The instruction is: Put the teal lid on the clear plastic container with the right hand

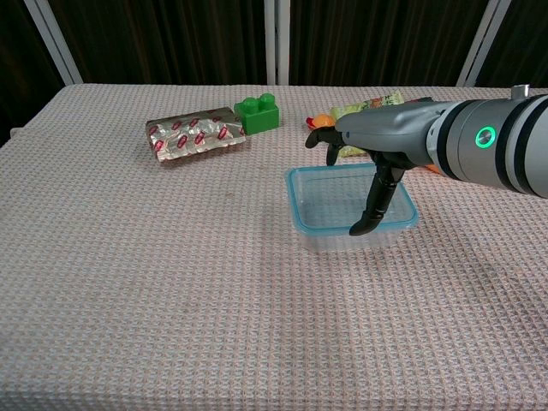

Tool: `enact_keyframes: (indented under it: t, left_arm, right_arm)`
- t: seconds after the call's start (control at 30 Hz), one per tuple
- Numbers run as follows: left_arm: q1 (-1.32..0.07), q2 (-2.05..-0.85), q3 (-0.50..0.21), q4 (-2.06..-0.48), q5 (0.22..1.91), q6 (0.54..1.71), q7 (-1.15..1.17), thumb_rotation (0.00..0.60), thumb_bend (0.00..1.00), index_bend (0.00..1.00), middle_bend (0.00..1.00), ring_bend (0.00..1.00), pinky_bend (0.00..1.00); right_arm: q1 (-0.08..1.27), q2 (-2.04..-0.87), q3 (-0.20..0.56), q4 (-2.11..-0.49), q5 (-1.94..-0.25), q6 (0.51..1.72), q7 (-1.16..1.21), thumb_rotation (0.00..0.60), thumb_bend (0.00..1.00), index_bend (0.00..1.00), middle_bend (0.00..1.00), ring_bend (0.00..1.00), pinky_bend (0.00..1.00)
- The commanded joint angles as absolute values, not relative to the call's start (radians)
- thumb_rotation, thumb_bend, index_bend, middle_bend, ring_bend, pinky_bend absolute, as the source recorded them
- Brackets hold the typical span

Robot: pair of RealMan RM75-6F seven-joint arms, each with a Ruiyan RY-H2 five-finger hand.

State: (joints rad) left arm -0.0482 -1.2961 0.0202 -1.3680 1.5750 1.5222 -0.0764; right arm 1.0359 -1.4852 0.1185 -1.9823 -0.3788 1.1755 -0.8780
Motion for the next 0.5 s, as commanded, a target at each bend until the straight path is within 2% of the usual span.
enact_keyframes:
  t: [0.03,0.5]
  left_arm:
    - [-0.049,-1.296,0.020,-1.369,1.575,1.521,-0.076,0.600,0.14,0.09,0.07,0.00,0.00]
    - [-0.046,-1.294,0.022,-1.374,1.573,1.521,-0.072,0.600,0.14,0.09,0.07,0.00,0.00]
  right_arm:
    - [1.031,-1.481,0.120,-1.981,-0.385,1.178,-0.865,0.600,0.21,0.00,0.25,0.00,0.00]
    - [1.027,-1.471,0.112,-1.975,-0.397,1.171,-0.839,0.600,0.21,0.00,0.25,0.00,0.00]
